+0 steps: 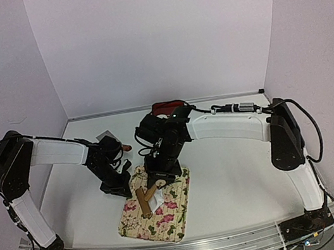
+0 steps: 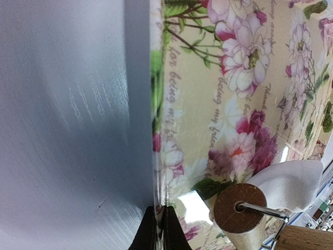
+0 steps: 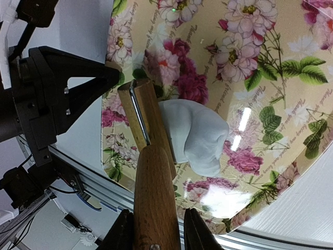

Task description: Roll out the dumpling wrappers from the dough

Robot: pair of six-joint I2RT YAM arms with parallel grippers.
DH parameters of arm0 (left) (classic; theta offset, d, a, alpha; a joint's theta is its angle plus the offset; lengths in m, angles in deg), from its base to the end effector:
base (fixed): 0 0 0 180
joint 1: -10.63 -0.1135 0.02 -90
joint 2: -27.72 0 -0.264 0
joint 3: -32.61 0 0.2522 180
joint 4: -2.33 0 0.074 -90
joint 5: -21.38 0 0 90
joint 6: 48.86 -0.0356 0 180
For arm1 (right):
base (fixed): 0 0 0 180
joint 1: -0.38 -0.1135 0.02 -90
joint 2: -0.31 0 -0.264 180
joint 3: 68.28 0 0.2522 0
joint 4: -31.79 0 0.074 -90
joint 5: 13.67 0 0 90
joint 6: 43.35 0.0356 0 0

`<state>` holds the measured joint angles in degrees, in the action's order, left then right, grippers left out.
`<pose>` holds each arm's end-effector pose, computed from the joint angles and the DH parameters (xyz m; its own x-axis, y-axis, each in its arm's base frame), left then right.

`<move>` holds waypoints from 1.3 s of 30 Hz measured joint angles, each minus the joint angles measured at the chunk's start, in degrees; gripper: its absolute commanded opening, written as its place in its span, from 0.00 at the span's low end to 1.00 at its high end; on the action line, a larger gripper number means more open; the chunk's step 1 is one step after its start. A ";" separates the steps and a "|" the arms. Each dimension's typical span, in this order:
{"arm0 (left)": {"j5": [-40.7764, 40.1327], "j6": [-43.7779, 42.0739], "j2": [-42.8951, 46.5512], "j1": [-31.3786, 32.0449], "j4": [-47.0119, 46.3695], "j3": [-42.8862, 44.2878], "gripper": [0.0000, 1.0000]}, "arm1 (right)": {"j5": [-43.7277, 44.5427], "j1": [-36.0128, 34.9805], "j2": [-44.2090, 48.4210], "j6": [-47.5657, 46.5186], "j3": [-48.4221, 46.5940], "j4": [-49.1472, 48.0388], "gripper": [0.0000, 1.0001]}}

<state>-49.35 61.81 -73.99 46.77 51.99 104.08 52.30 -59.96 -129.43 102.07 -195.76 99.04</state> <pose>0.2437 -0.1925 0.1391 -0.9569 0.2862 -0.0494 0.2840 0.8863 -0.3659 0.2240 0.4226 0.2068 -0.9746 -0.1919 0.1154 -0.1088 0.8564 0.5047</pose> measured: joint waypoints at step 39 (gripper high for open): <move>-1.02 1.94 0.20 -1.21 0.80 0.02 0.00 | 9.74 -3.88 5.00 -2.14 -10.63 9.52 0.00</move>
<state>-50.37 63.74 -73.79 45.56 52.79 104.10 62.04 -63.84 -124.43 99.92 -206.39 108.56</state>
